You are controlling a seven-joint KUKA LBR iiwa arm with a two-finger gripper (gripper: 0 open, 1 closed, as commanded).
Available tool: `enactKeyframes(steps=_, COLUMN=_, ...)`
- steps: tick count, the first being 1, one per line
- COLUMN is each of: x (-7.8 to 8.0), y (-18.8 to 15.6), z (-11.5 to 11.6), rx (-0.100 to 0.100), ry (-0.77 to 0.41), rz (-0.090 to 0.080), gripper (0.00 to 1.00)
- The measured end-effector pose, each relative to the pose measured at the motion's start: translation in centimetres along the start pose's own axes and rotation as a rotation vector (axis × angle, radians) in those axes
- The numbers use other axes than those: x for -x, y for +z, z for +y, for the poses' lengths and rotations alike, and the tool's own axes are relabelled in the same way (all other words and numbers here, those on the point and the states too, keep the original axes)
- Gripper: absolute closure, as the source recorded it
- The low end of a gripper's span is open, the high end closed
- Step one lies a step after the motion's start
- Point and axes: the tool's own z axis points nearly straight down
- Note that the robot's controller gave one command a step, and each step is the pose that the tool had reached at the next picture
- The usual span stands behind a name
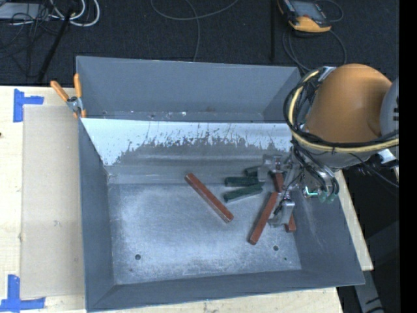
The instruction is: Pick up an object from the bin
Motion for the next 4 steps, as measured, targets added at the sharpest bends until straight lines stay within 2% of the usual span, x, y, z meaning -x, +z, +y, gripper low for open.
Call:
enactKeyframes(steps=1, x=0.5, y=14.9, z=-1.9, rx=0.000, ry=-0.154, rz=0.001, gripper=0.00)
enactKeyframes(steps=2, x=1.8, y=15.9, z=-6.6, rx=-0.003, ry=-0.178, rz=-0.010, gripper=0.00)
enactKeyframes(steps=3, x=1.8, y=15.8, z=-6.1, rx=0.002, ry=-0.183, rz=-0.011, gripper=1.00)
enactKeyframes(steps=4, x=0.4, y=15.9, z=-8.8, rx=0.000, ry=-0.047, rz=-0.006, gripper=1.00)
